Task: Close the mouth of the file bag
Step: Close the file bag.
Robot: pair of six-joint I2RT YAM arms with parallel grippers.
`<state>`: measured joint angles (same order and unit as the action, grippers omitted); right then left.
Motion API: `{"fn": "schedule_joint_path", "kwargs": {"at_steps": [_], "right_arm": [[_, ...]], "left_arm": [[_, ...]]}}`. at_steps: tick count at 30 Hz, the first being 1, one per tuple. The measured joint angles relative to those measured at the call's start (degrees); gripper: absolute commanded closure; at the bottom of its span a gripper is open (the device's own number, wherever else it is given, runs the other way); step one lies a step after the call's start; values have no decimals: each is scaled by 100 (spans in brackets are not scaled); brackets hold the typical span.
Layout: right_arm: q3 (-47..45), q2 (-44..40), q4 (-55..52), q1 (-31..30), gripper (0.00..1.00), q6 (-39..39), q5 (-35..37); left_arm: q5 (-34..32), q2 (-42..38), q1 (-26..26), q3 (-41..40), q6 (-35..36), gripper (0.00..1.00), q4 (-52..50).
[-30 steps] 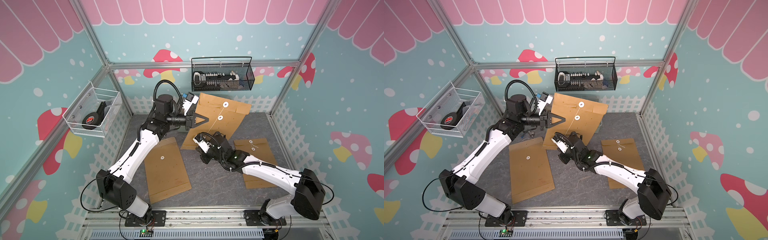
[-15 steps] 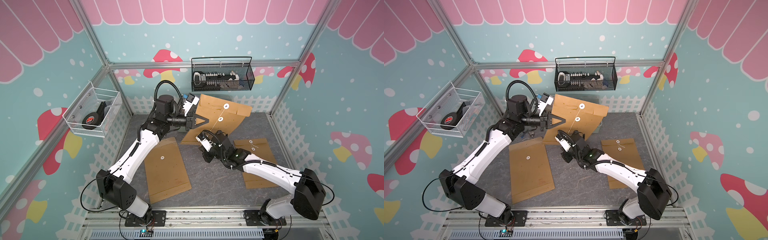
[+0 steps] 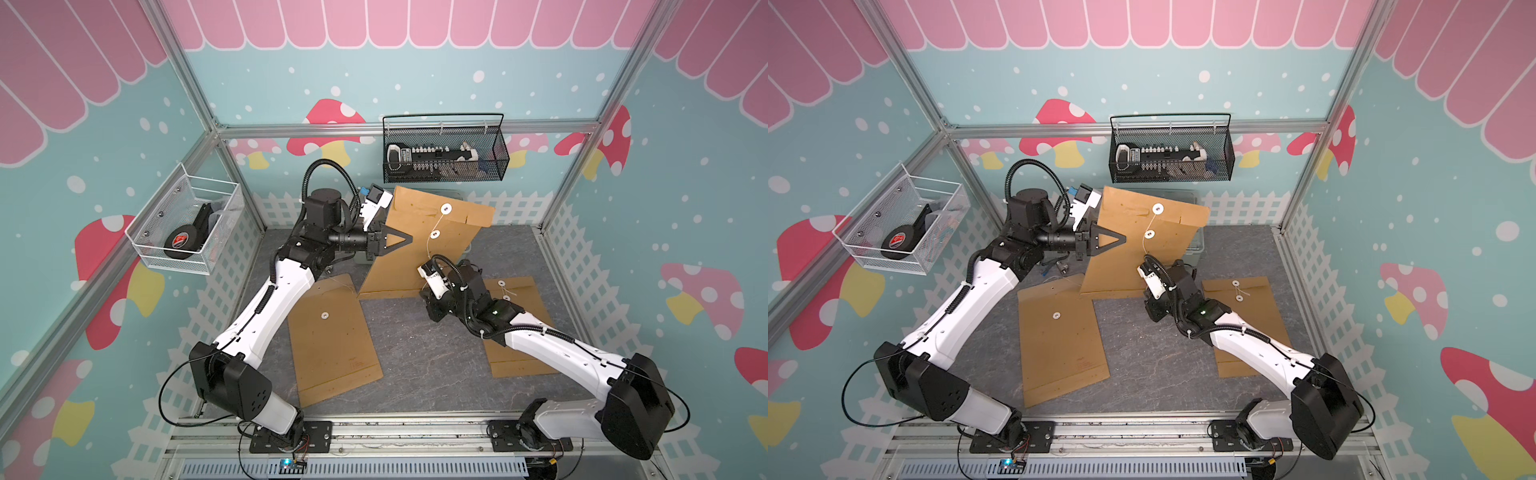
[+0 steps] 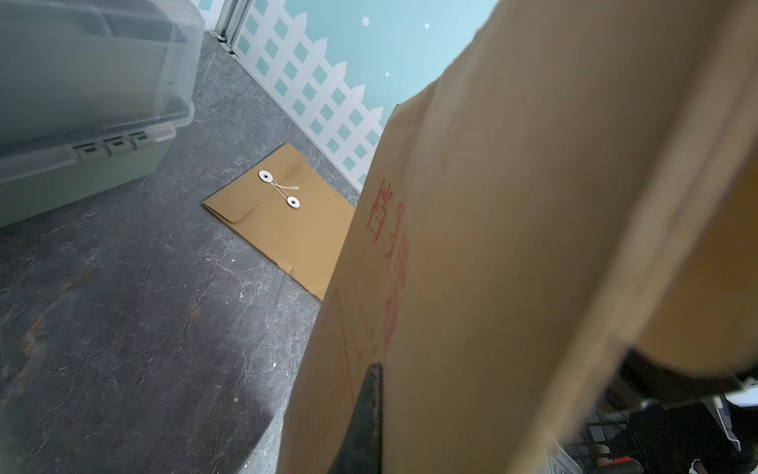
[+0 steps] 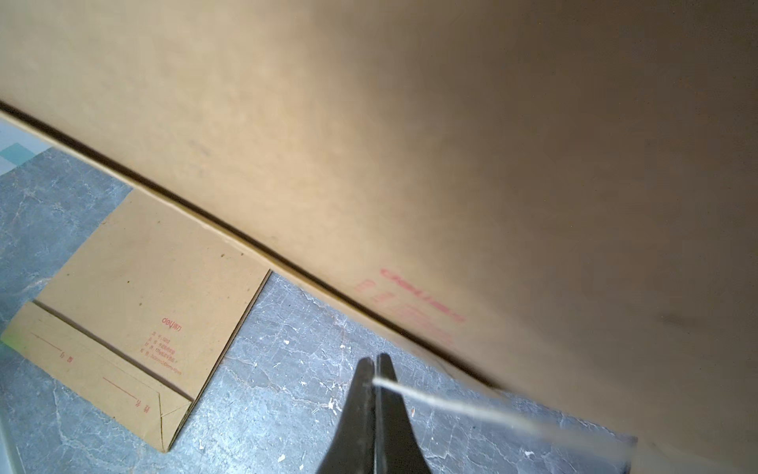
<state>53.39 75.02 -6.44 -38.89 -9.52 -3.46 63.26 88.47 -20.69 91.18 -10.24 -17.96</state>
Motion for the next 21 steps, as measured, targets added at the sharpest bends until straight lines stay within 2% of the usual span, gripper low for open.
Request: {"fn": "schedule_joint_path", "kwargs": {"at_steps": [12,21], "right_arm": [[-262,-367,-4,903,100,-184,74],[-262,-765,-166,988,100,-186,111]], "left_arm": [[7,-146,133,-157,-33,100,-9],[-24,-186,219,-269,-214,100,-2]]}}
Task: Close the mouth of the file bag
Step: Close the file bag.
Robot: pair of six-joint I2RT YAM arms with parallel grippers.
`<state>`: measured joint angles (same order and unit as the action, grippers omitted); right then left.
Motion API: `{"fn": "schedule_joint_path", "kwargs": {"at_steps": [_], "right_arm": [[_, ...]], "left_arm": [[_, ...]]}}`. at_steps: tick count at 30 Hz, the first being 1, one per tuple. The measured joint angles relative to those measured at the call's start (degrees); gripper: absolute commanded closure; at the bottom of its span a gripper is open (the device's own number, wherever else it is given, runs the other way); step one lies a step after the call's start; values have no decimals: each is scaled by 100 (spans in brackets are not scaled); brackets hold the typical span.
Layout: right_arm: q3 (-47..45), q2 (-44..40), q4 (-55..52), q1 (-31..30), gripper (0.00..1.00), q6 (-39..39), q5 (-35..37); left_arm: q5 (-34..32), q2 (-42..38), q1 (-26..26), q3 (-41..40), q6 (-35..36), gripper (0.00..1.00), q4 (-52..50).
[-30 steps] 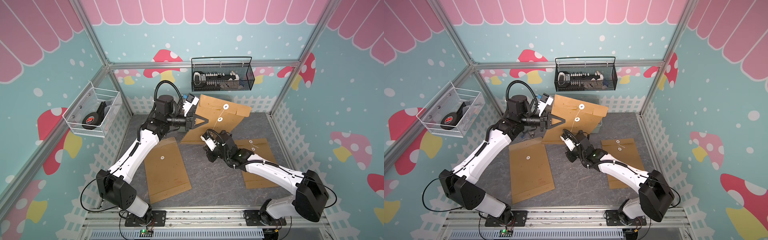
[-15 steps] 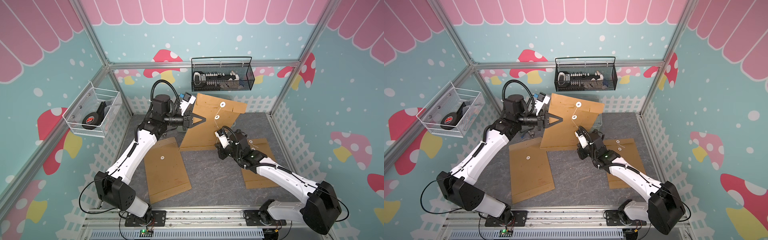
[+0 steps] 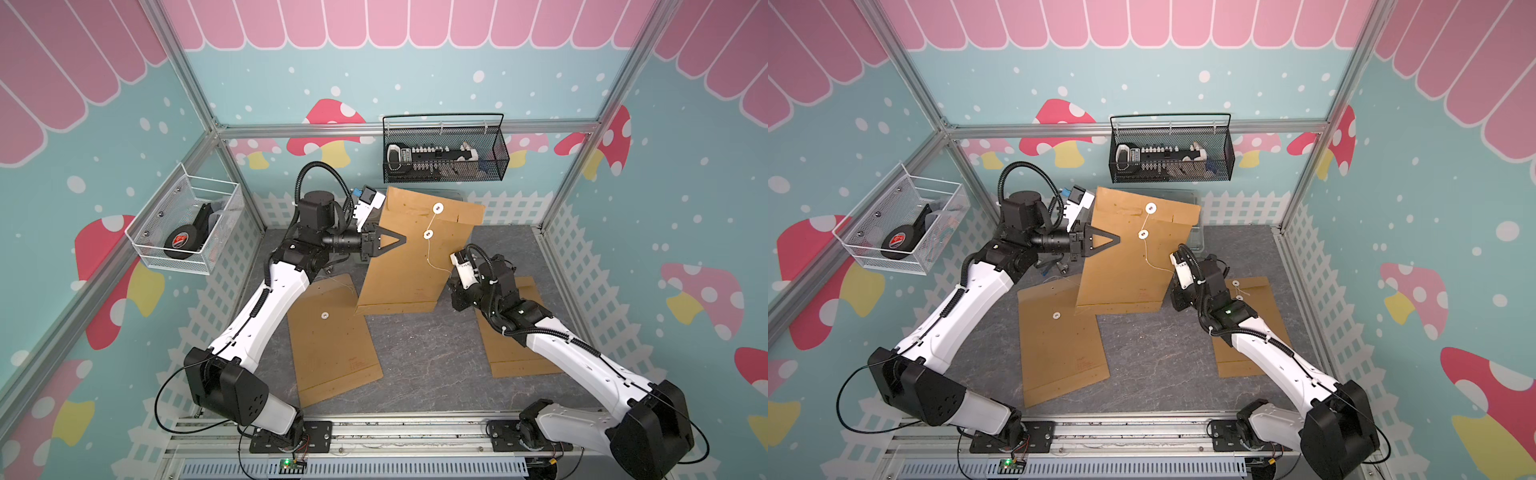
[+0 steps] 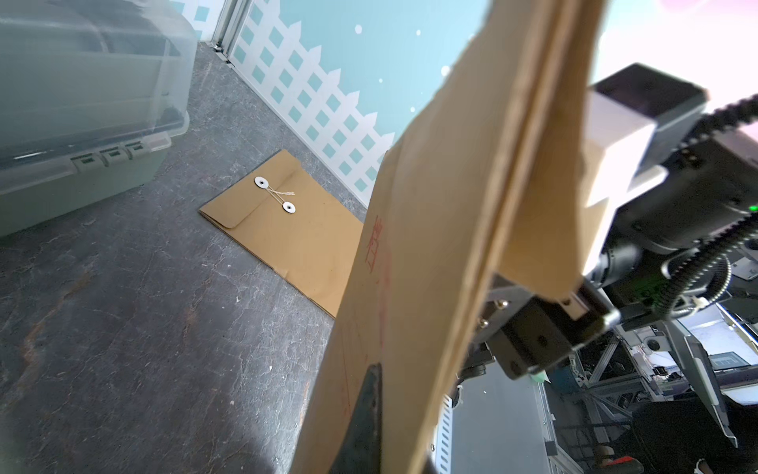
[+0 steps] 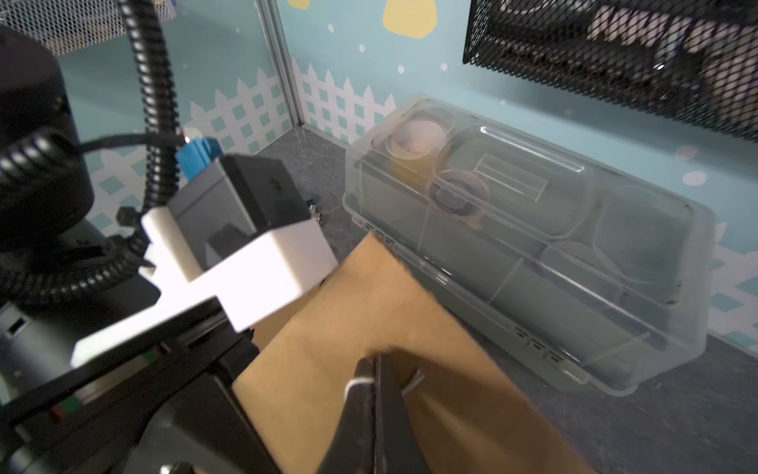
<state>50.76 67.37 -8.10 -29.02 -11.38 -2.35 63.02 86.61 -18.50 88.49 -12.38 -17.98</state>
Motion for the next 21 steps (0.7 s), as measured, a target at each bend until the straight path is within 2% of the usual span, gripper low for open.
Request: {"fn": "schedule_joint_path", "kwargs": {"at_steps": [5,12,21], "right_arm": [[68,-299,-343,87,100,-2,459],[568,-380,-728,501,100,-24,1508],[1392,-378,-715,514,100,339,2487]], "left_arm": [[-7,0,83,-153,-142,100,55],[-4,-35,103,-409,-243,100,111],[-31,-114,114,-885,-282,100,111]]}}
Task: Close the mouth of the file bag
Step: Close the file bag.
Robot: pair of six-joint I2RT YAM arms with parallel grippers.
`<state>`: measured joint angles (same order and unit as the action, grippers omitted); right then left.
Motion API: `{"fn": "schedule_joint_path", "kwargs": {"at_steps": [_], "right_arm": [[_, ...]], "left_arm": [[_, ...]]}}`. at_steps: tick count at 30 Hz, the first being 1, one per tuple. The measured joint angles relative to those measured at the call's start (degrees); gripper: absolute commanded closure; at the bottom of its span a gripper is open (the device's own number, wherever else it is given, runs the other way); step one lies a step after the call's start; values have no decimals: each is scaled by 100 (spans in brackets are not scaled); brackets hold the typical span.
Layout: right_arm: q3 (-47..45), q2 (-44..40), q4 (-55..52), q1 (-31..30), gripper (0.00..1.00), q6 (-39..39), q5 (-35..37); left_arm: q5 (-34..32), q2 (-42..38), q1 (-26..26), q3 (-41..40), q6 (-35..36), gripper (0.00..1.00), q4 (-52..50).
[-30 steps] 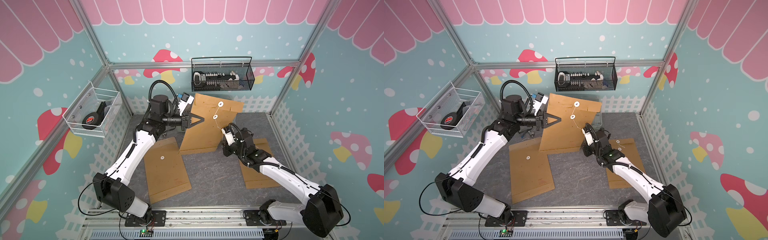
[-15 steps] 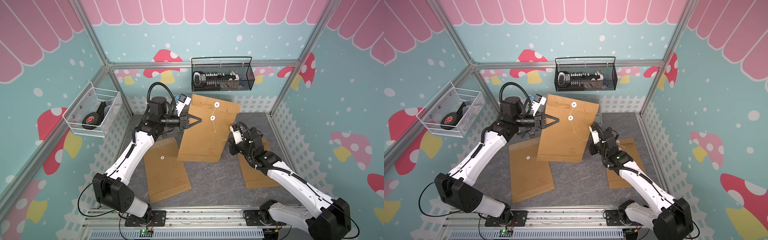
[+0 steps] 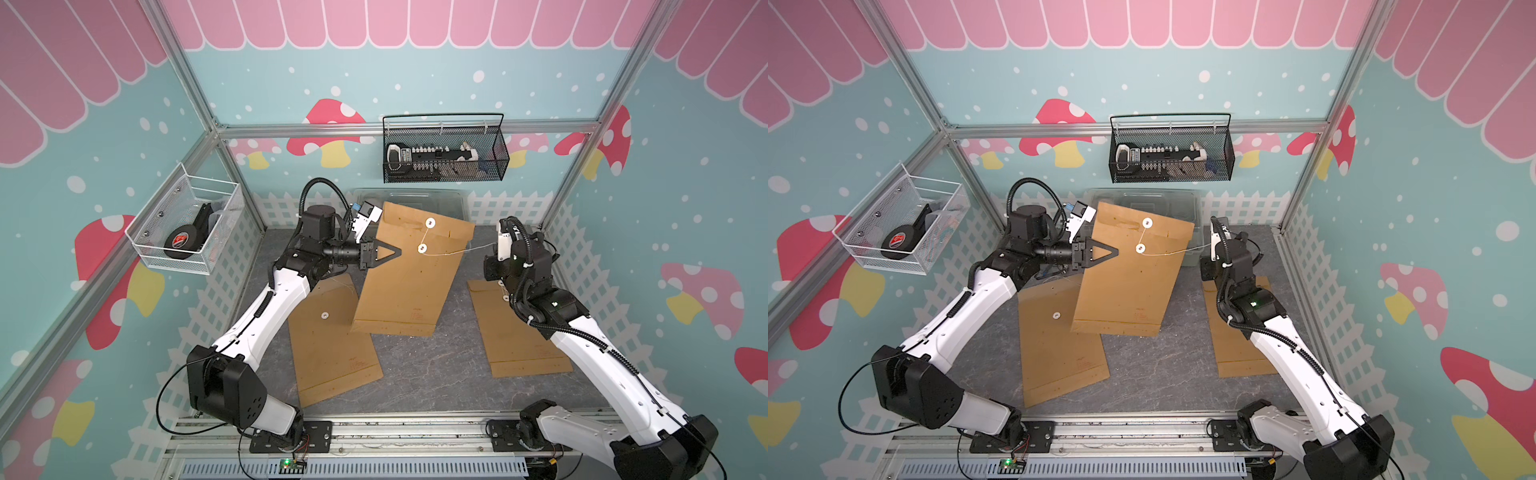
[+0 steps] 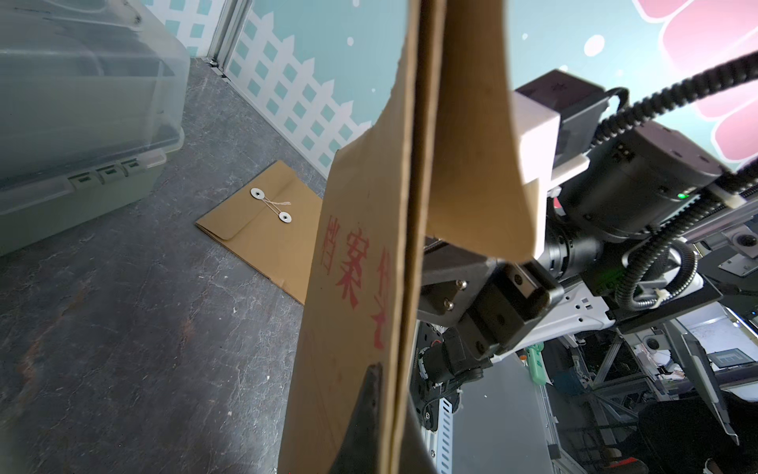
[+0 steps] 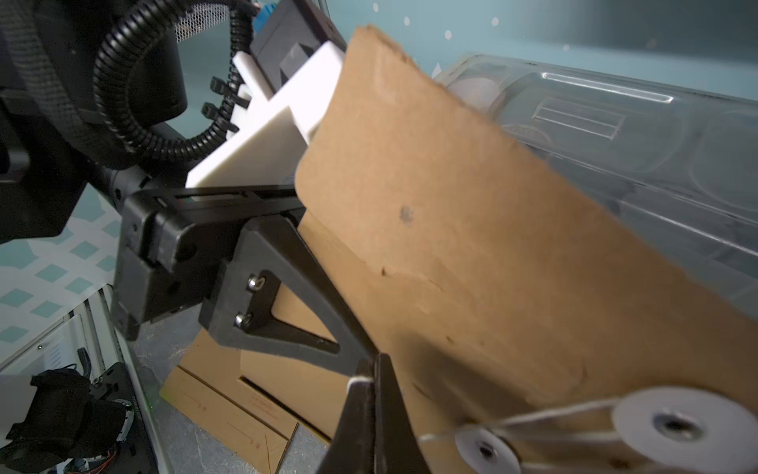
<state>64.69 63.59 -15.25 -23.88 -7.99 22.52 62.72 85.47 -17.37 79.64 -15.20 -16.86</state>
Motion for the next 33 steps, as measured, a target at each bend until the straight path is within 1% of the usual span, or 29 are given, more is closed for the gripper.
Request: {"fn": "schedule_joint_path", "kwargs": {"at_steps": [4,7,20,27,33], "right_arm": [[190,-4,31,0,100,304,280],[291,0,22,0,100,476,319],[1305,358,-116,0,100,605,-254],[1512,579,-345,0,100,584,-522],[1631,778,-514,0,100,595,-566]], "left_arm": [[0,-9,0,-122,-2,100,-4],[2,-11,-2,-136,-2,100,2],[-20,-20,-227,-236,-2,100,22],[-37,-20,-328,-256,44,100,9],[-37,-20,-494,-317,234,100,-127]]}}
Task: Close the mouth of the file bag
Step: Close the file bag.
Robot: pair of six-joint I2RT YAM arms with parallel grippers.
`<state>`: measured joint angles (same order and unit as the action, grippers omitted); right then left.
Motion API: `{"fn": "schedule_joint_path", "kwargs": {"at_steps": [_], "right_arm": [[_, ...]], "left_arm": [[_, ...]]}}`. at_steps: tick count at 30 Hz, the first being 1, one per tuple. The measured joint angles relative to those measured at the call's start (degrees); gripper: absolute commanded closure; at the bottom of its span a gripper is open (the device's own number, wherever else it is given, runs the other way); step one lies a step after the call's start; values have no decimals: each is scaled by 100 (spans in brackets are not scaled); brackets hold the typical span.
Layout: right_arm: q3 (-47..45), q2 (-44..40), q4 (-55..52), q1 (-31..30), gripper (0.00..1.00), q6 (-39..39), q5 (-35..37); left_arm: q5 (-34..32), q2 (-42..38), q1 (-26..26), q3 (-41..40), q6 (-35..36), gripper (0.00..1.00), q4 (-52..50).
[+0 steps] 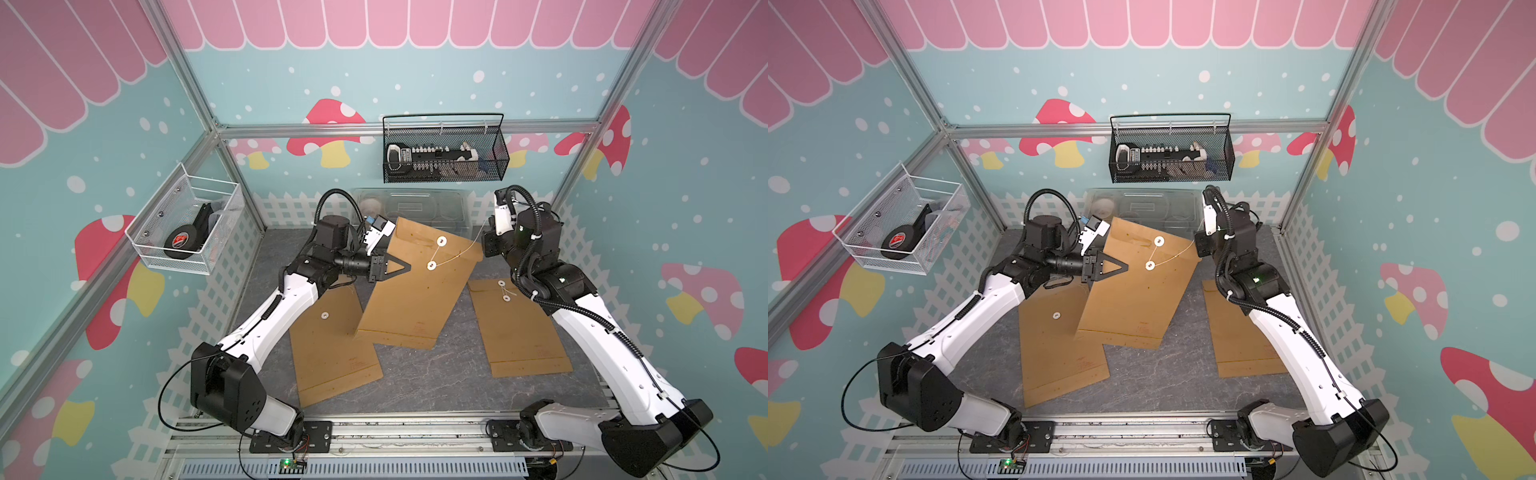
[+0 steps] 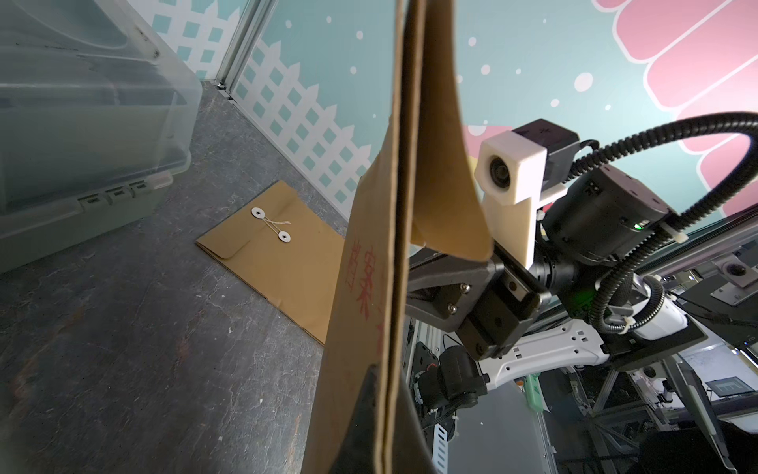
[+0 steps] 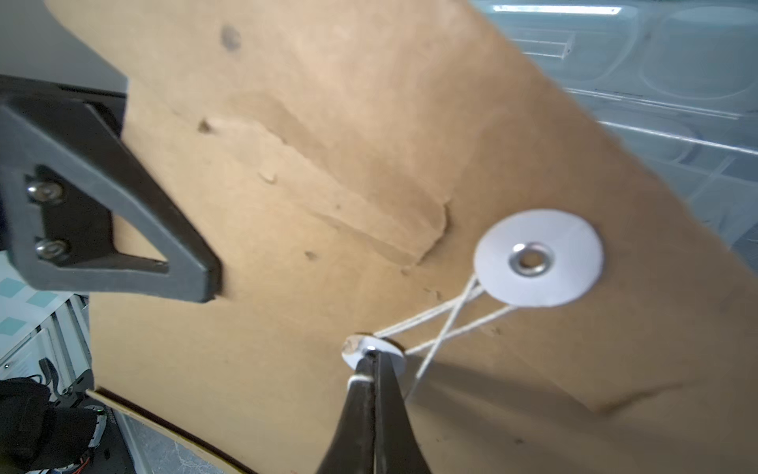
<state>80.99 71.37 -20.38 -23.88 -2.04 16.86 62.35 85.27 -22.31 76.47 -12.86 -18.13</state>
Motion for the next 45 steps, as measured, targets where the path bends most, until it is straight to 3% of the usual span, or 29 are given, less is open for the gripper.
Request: {"fn": "schedule_joint_path", "kwargs": {"at_steps": [11,28,45], "right_arm": [[505,315,-243,0,100,116,0],[885,636,-625,-44,100,50,-203],[1408,1069,-826,-879,100,52,-236]], "left_arm": [[-4,2,-448,-199,166,100,-74],[-90,48,-522,-251,264,100,-76],[-284,186,-664,-251,262,100,-103]]}}
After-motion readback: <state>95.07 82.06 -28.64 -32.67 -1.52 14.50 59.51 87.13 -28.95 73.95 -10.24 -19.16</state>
